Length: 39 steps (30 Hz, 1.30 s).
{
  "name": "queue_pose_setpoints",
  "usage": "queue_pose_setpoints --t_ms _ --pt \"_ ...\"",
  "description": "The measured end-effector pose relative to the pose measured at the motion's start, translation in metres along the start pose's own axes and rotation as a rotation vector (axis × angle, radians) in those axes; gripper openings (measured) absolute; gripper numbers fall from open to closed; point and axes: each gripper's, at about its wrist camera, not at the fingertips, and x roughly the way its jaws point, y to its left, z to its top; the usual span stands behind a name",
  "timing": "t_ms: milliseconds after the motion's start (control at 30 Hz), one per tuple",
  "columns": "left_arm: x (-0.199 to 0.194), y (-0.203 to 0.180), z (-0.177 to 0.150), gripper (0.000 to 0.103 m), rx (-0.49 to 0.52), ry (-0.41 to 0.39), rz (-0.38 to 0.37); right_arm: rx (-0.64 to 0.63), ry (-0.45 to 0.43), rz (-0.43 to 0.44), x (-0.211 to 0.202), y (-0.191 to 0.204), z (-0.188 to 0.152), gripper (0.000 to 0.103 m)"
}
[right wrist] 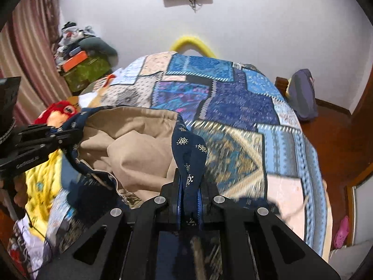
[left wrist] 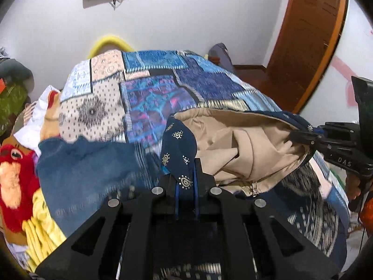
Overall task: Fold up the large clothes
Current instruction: 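Fold the hood down over the hoodie body with the left tool while the right tool holds the hem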
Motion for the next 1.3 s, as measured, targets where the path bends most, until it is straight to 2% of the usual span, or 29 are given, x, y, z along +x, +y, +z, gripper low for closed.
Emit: queue_pose_setpoints --t_ms 133,300,433,700,733,800,833,867,900,1033,1100,1167,1233,1300 --pt "-0.005 -0.008 -0.031 0.009 0.023 0.017 0.018 -0.019 0.019 -0.007 -0.019 0.012 -0.037 0.007" --pt "-0.002 -0.012 -0.065 0.009 -0.003 0.054 0.002 -0.062 0.023 -0.054 -0.028 0.02 -0.074 0.007" --pt "0.008 -0.011 -0.092 0.009 -0.011 0.106 0.012 -0.078 0.03 -0.134 -0.03 0.019 -0.095 0.008" --pt "0.04 0.0 -0.134 0.009 -0.059 0.192 0.027 -0.049 0.171 -0.182 -0.008 -0.009 -0.126 0.008" --pt "0.043 0.001 -0.137 0.009 -0.058 0.189 0.035 -0.046 0.173 -0.173 -0.008 -0.012 -0.129 0.011" --pt "0.045 0.0 -0.14 0.009 -0.059 0.182 0.049 -0.052 0.159 -0.205 -0.01 -0.015 -0.132 0.026" --pt "0.046 0.001 -0.141 0.009 -0.067 0.181 0.051 -0.067 0.145 -0.264 -0.012 -0.017 -0.133 0.059" --pt "0.047 0.001 -0.142 0.009 -0.074 0.181 0.049 -0.085 0.12 -0.322 -0.016 -0.017 -0.133 0.084" --pt "0.048 0.001 -0.143 0.009 -0.077 0.184 0.05 -0.107 0.088 -0.358 -0.02 -0.017 -0.135 0.088" --pt "0.044 -0.007 -0.14 0.012 -0.028 0.186 0.075 -0.105 0.092 -0.286 -0.03 -0.023 -0.138 0.088" --pt "0.039 -0.012 -0.134 0.021 0.003 0.199 0.094 -0.106 0.078 -0.267 -0.038 -0.022 -0.133 0.088" --pt "0.033 -0.015 -0.125 0.041 0.021 0.189 0.112 -0.111 0.043 -0.25 -0.048 -0.017 -0.127 0.088" --pt "0.025 -0.016 -0.115 0.055 0.019 0.161 0.097 -0.107 0.015 -0.222 -0.056 -0.011 -0.118 0.088" --pt "0.018 -0.017 -0.1 0.057 0.004 0.124 0.079 -0.094 -0.005 -0.177 -0.056 -0.004 -0.105 0.088"
